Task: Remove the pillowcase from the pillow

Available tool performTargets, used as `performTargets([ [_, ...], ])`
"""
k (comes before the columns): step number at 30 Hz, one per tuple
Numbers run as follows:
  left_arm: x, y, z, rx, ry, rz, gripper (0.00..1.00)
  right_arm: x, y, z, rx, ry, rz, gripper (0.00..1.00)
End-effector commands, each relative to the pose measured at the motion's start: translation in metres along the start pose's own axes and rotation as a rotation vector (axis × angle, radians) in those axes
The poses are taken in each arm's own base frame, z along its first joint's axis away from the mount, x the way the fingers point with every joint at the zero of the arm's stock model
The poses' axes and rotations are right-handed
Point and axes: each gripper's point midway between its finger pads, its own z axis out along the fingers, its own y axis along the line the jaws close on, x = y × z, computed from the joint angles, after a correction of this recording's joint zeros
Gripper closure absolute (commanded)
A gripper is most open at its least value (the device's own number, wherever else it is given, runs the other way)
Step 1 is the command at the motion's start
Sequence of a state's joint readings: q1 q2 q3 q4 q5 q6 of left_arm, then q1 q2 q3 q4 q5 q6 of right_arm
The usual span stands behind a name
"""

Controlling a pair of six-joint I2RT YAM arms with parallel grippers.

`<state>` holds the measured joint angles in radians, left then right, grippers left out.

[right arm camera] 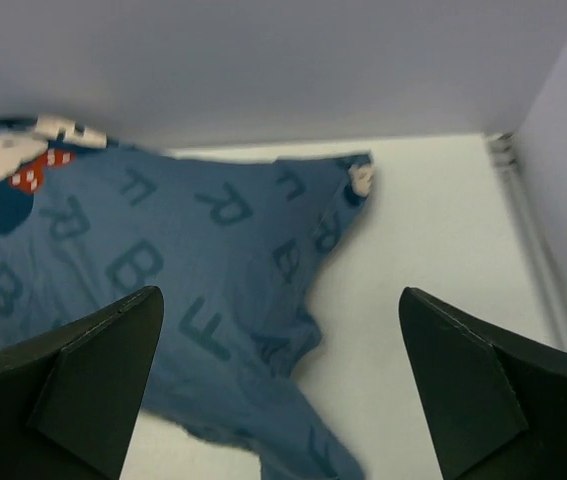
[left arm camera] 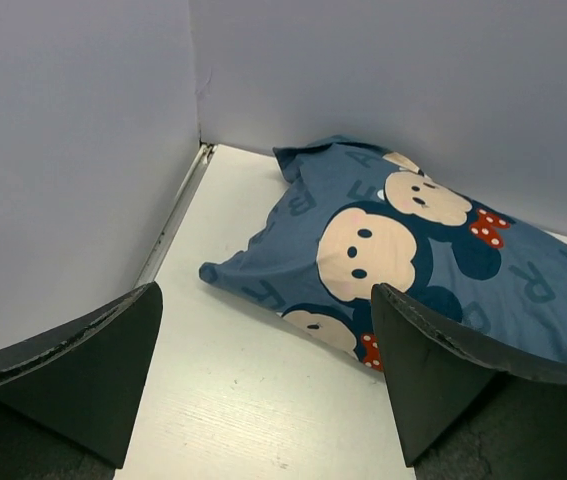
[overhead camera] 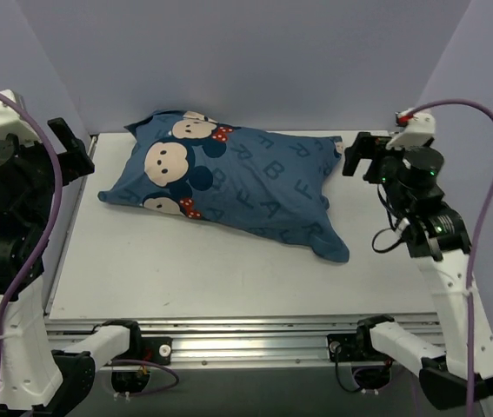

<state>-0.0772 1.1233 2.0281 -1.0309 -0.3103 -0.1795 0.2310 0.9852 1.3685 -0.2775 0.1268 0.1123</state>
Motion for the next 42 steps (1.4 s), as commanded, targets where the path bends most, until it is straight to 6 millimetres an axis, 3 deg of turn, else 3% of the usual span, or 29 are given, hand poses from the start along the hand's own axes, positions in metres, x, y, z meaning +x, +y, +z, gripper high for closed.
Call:
performTargets([
  [1,0.008,-0.005,0.007,0.012,0.000,-0.029,0.06,0.080,0.039,0.032,-0.177,0.240,0.038,0.00],
  [2,0.025,-0.006,0.016,0.011,0.045,-0.023,0.06,0.096,0.042,0.037,-0.183,0.284,0.052,0.00],
  [4,0.038,-0.010,0.020,0.025,0.065,-0.043,0.06,0.139,0.047,0.051,-0.193,0.392,0.072,0.00],
  [5,0.060,-0.010,0.029,0.023,0.118,-0.037,0.06,0.153,0.052,0.055,-0.205,0.428,0.079,0.00],
  [8,0.088,-0.015,0.036,0.039,0.172,-0.058,0.06,0.202,0.065,0.064,-0.224,0.512,0.081,0.00],
  [9,0.108,-0.014,0.042,0.032,0.213,-0.056,0.06,0.216,0.067,0.070,-0.217,0.529,0.076,0.00],
  [14,0.160,-0.015,0.052,0.026,0.333,-0.067,0.06,0.283,0.079,0.061,-0.233,0.667,0.048,0.03],
  [15,0.165,-0.015,0.053,0.026,0.342,-0.070,0.06,0.289,0.086,0.054,-0.249,0.688,0.040,0.12],
  [16,0.177,-0.014,0.055,0.019,0.369,-0.071,0.06,0.292,0.090,0.049,-0.259,0.697,0.037,0.40],
  [18,0.185,-0.014,0.058,0.013,0.379,-0.082,0.06,0.296,0.100,0.031,-0.277,0.714,0.034,0.66],
  [19,0.195,-0.015,0.060,0.012,0.399,-0.087,0.06,0.296,0.103,0.024,-0.285,0.720,0.035,0.85],
  [21,0.202,-0.016,0.064,0.012,0.410,-0.094,0.06,0.296,0.107,0.004,-0.290,0.748,0.054,0.99],
  [26,0.216,-0.020,0.075,0.004,0.447,-0.115,0.06,0.292,0.125,-0.046,-0.330,0.813,0.032,1.00],
  [27,0.218,-0.021,0.079,0.001,0.454,-0.116,0.06,0.285,0.123,-0.051,-0.314,0.793,0.034,0.99],
  [29,0.218,-0.022,0.083,-0.005,0.453,-0.126,0.06,0.272,0.125,-0.060,-0.316,0.787,0.012,0.70],
  [30,0.220,-0.023,0.085,-0.006,0.456,-0.127,0.06,0.263,0.119,-0.057,-0.284,0.753,-0.014,0.48],
  [31,0.220,-0.023,0.086,-0.012,0.458,-0.136,0.06,0.242,0.123,-0.055,-0.293,0.712,-0.015,0.38],
  [33,0.222,-0.023,0.089,-0.017,0.458,-0.144,0.06,0.229,0.127,-0.056,-0.295,0.703,-0.070,0.15],
  [34,0.223,-0.024,0.090,-0.021,0.462,-0.153,0.06,0.220,0.126,-0.051,-0.284,0.675,-0.112,0.10],
  [35,0.224,-0.024,0.091,-0.025,0.464,-0.158,0.06,0.199,0.133,-0.048,-0.294,0.636,-0.122,0.06],
  [36,0.227,-0.024,0.092,-0.032,0.472,-0.166,0.06,0.199,0.140,-0.044,-0.302,0.637,-0.165,0.01],
  [38,0.231,-0.023,0.093,-0.040,0.479,-0.174,0.06,0.176,0.150,-0.033,-0.310,0.569,-0.240,0.00],
  [41,0.245,-0.018,0.095,-0.070,0.504,-0.176,0.06,0.182,0.180,-0.013,-0.341,0.550,-0.399,0.00],
  [42,0.249,-0.015,0.095,-0.082,0.510,-0.173,0.06,0.186,0.194,-0.015,-0.368,0.538,-0.454,0.00],
])
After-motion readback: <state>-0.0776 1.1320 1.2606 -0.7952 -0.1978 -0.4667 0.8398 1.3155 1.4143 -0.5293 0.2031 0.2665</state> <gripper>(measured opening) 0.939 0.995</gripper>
